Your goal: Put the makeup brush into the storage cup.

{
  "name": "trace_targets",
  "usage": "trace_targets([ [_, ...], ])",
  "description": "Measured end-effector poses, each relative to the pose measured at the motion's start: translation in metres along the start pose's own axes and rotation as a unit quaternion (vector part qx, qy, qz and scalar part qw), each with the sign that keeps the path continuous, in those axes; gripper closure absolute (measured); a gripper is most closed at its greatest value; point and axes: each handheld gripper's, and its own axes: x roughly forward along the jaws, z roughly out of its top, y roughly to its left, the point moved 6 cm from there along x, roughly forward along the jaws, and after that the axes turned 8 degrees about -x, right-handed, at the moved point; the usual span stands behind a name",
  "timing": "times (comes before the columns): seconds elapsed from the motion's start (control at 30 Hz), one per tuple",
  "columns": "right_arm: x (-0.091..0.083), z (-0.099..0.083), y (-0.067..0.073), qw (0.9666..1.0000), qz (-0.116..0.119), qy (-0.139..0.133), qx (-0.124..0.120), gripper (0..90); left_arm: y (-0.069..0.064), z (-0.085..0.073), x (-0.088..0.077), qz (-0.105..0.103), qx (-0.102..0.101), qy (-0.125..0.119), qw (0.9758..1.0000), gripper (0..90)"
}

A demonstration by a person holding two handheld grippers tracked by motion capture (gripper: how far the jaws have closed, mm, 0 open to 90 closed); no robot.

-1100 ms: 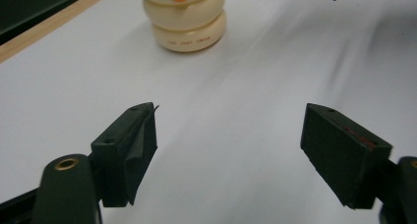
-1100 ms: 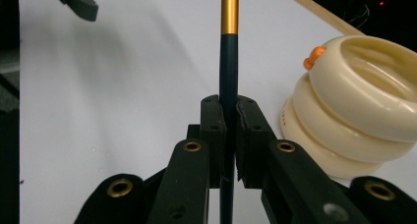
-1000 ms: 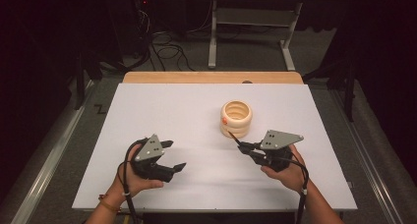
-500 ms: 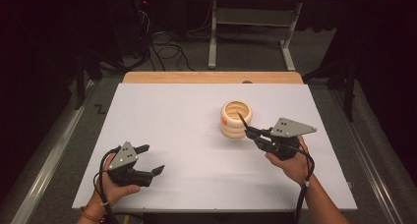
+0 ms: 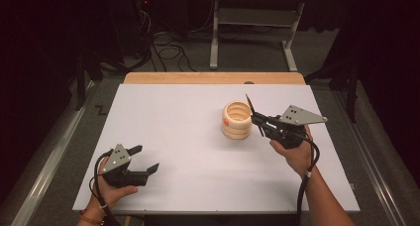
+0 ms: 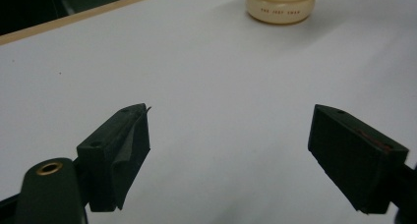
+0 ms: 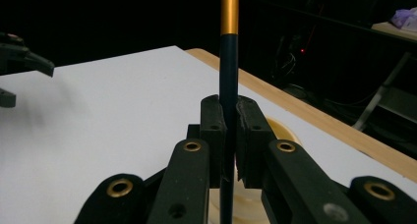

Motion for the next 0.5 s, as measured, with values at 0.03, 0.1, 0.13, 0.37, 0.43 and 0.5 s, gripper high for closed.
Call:
trace_targets([
  [0.03, 0.001, 0.001, -0.001, 1.0000, -0.001, 0.000, -0.001, 85.1, -0.001, -0.001, 0.001, 0.000, 0.002, 0.002, 1.0000, 16.8],
  [0.1, 0.004, 0.003, -0.002, 1.0000, -0.002, -0.001, 0.001, 85.1, -0.002, -0.002, 0.003, 0.004, 0.001, 0.003, 1.0000, 17.1],
  [0.13, 0.005, 0.004, -0.003, 1.0000, -0.002, -0.004, 0.000, 85.1, -0.004, -0.003, 0.004, 0.004, 0.002, 0.006, 1.0000, 17.1],
  [0.37, 0.011, 0.008, -0.009, 0.9998, -0.011, -0.012, 0.008, 85.1, -0.009, -0.004, 0.004, 0.003, 0.009, 0.007, 0.9999, 17.5],
  [0.43, 0.014, 0.012, -0.014, 0.9997, -0.018, -0.014, 0.007, 85.1, -0.009, -0.003, 0.003, 0.002, 0.006, 0.005, 1.0000, 17.4],
  [0.5, 0.015, 0.013, -0.015, 0.9997, -0.019, -0.016, 0.009, 85.1, -0.009, -0.003, 0.003, -0.001, 0.002, 0.003, 1.0000, 17.5],
])
